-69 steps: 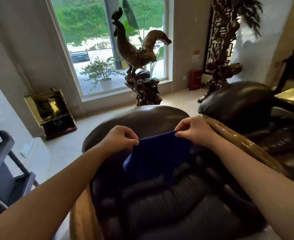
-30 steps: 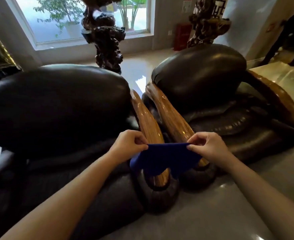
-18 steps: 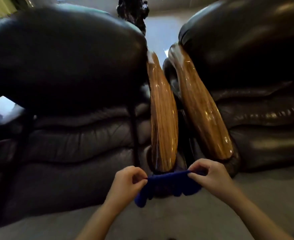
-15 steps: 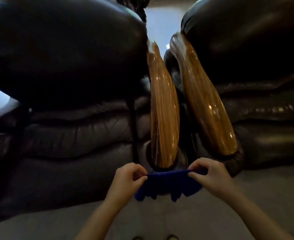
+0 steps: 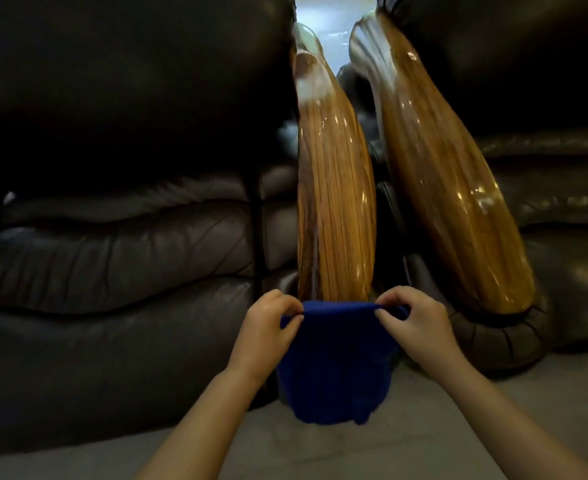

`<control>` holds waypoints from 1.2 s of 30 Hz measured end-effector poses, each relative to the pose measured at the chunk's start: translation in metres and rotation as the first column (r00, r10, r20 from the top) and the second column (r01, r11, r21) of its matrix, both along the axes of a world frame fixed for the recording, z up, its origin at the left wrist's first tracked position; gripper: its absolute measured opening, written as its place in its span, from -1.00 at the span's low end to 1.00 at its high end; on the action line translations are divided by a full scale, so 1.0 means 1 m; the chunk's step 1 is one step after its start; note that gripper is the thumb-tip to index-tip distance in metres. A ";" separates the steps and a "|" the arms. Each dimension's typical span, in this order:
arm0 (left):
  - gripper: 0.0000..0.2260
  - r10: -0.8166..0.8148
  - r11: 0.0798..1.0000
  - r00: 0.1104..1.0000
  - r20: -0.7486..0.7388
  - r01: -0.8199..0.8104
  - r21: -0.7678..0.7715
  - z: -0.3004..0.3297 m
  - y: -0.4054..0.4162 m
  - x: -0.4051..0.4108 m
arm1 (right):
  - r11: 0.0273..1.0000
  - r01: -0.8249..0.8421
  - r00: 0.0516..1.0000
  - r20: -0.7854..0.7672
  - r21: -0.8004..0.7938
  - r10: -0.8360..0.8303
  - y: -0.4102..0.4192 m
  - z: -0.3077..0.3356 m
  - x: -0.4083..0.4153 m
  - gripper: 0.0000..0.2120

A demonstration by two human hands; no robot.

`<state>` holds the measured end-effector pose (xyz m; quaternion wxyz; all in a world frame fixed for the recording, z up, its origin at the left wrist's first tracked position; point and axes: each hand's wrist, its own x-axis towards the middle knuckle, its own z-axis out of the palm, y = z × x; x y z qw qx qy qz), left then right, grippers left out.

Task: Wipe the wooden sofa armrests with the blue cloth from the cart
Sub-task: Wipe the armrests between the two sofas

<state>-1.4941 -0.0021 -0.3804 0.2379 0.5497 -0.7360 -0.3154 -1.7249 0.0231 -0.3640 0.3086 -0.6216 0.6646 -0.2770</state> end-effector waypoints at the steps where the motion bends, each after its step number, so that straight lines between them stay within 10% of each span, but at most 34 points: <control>1: -0.84 0.012 0.999 1.000 -0.011 -0.012 -0.038 -0.013 0.002 -0.003 | 0.999 0.036 0.999 -0.025 -0.038 -0.037 -0.003 -0.012 0.001 -0.84; 7: -0.56 0.428 0.857 0.891 -0.154 -0.453 -0.243 -0.078 0.042 -0.034 | 0.855 0.364 0.912 -0.047 -0.369 -0.408 -0.004 -0.062 0.037 -0.64; 20: -0.35 0.349 0.922 0.914 0.207 -0.297 -0.248 -0.115 0.031 -0.068 | 0.940 0.103 0.956 -0.229 -0.326 -0.185 0.011 -0.121 0.075 -0.49; 36: -0.55 0.288 0.876 0.934 -0.211 -0.346 -0.335 -0.097 -0.029 -0.074 | 0.841 0.291 0.900 -0.167 -0.456 -0.402 -0.028 -0.116 0.082 -0.47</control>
